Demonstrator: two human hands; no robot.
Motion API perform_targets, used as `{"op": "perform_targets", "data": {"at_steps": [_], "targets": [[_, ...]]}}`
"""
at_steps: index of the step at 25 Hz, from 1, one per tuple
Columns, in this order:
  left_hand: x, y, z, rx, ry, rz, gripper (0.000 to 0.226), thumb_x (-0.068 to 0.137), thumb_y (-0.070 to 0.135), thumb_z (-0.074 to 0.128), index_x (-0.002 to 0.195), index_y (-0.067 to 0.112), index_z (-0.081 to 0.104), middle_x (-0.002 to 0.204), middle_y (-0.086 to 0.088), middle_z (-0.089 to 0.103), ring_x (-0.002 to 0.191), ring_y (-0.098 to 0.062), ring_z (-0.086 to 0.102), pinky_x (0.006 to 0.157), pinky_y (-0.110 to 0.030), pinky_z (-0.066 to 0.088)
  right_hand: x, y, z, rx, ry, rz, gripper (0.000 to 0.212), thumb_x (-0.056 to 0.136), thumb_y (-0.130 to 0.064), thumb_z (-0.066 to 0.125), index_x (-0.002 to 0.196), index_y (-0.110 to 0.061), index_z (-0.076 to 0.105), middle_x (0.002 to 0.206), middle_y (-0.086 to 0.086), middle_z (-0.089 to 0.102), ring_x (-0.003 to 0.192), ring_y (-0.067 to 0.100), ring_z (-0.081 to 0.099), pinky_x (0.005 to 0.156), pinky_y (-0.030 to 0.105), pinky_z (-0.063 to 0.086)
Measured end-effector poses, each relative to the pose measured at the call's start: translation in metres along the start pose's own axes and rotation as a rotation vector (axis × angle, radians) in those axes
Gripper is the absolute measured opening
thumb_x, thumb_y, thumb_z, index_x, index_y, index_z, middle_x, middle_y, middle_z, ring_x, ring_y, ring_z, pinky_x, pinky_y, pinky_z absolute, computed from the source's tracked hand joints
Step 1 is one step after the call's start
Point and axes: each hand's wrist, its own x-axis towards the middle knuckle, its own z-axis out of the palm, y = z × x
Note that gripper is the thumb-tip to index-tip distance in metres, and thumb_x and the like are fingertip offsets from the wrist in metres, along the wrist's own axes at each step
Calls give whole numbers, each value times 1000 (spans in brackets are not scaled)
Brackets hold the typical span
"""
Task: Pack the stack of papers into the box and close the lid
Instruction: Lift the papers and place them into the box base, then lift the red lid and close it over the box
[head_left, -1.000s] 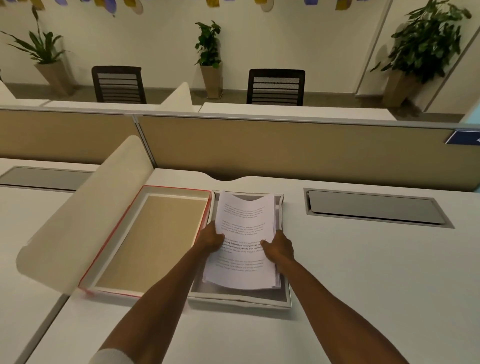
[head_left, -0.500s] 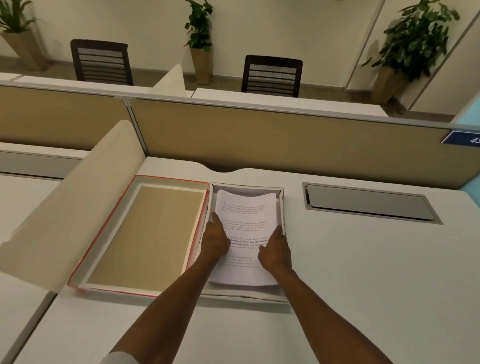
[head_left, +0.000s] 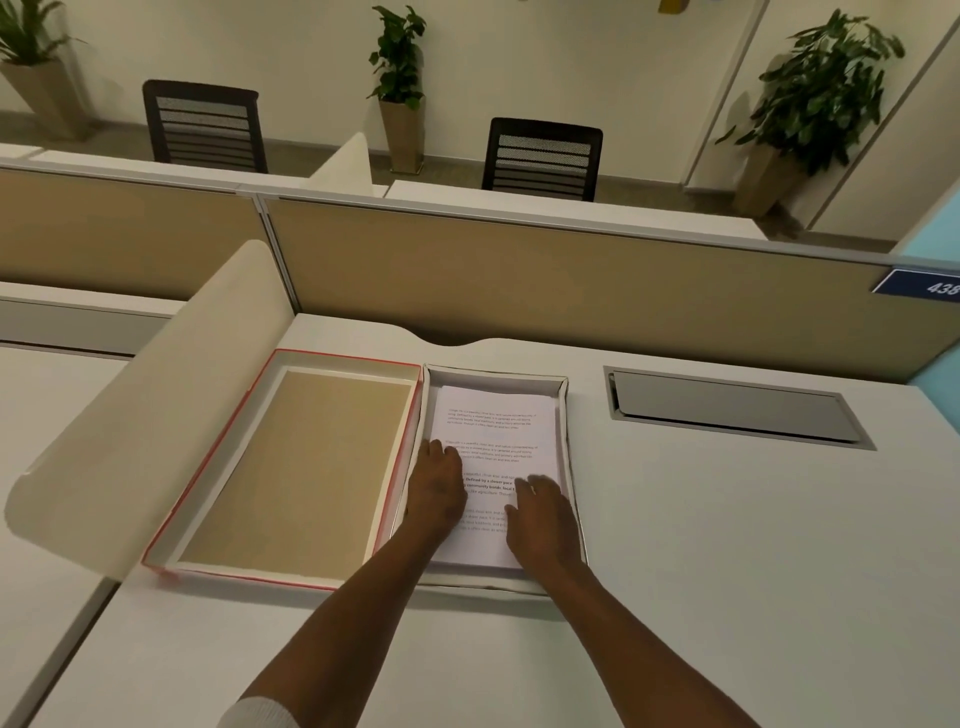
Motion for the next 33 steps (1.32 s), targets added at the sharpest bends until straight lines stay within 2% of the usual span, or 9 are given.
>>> {"op": "perform_targets", "data": {"at_steps": [4, 8, 12, 16, 20, 24, 28, 30, 33], "targets": [[-11, 1, -14, -151, 50, 47, 50, 103, 24, 49, 150, 11, 42, 162, -9, 35, 155, -29, 22, 127, -42, 24, -7, 2, -1, 23, -8, -57, 52, 100, -43, 48, 145, -18, 46, 156, 4, 41, 145, 21, 34, 118, 33, 29], [-46, -38, -26, -316, 233, 78, 46, 100, 32, 56, 143, 16, 53, 155, -6, 47, 147, -27, 39, 121, -46, 36, -16, -19, -14, 199, 69, -153, 52, 95, -46, 56, 141, -23, 52, 152, -1, 47, 141, 18, 42, 116, 32, 33], [-67, -111, -46, -342, 343, -114, 47, 97, 28, 61, 141, 15, 55, 150, -10, 52, 141, -28, 45, 116, -42, 40, -38, -67, -7, 229, 14, -361, 52, 95, -45, 56, 143, -24, 51, 153, -2, 46, 142, 18, 40, 118, 33, 30], [-76, -171, -65, -20, 203, -208, 61, 97, 36, 60, 152, 15, 42, 159, -15, 39, 150, -35, 32, 122, -49, 32, -58, -111, 19, 29, -115, -547, 62, 98, -49, 46, 153, -24, 33, 165, 0, 25, 154, 23, 14, 122, 41, 9], [-75, -214, -88, 161, 148, -342, 76, 97, 46, 54, 159, 14, 24, 165, -24, 19, 155, -42, 12, 126, -53, 14, -68, -127, 40, -106, -157, -599, 62, 100, -46, 42, 154, -16, 30, 166, 6, 19, 155, 27, 3, 123, 48, 10], [-70, -243, -110, 101, 77, -602, 86, 96, 46, 55, 160, 9, 10, 160, -28, 27, 147, -46, 30, 121, -56, 21, -72, -125, 45, -128, -144, -575, 61, 102, -43, 40, 155, -14, 28, 167, 7, 15, 155, 29, 0, 123, 48, 7], [-61, -262, -127, -44, 94, -620, 52, 89, 20, 63, 135, 1, 50, 133, -25, 59, 119, -43, 60, 101, -46, 51, -75, -126, 46, -149, -140, -558, 61, 103, -40, 40, 156, -14, 24, 168, 7, 11, 155, 30, -3, 124, 48, 5], [-60, -263, -139, -85, 131, -611, 38, 83, 9, 63, 119, 0, 62, 123, -25, 65, 111, -43, 64, 94, -42, 55, -75, -126, 43, -140, -146, -553, 62, 101, -38, 42, 156, -14, 24, 168, 8, 13, 155, 29, -3, 125, 46, 5], [-65, -252, -162, -186, 214, -604, 45, 80, 5, 64, 125, 8, 68, 125, -21, 68, 115, -41, 64, 98, -42, 51, -71, -124, 30, 22, -158, -526, 70, 94, -42, 51, 156, -21, 27, 166, 5, 21, 155, 23, 6, 124, 39, 10]]}}
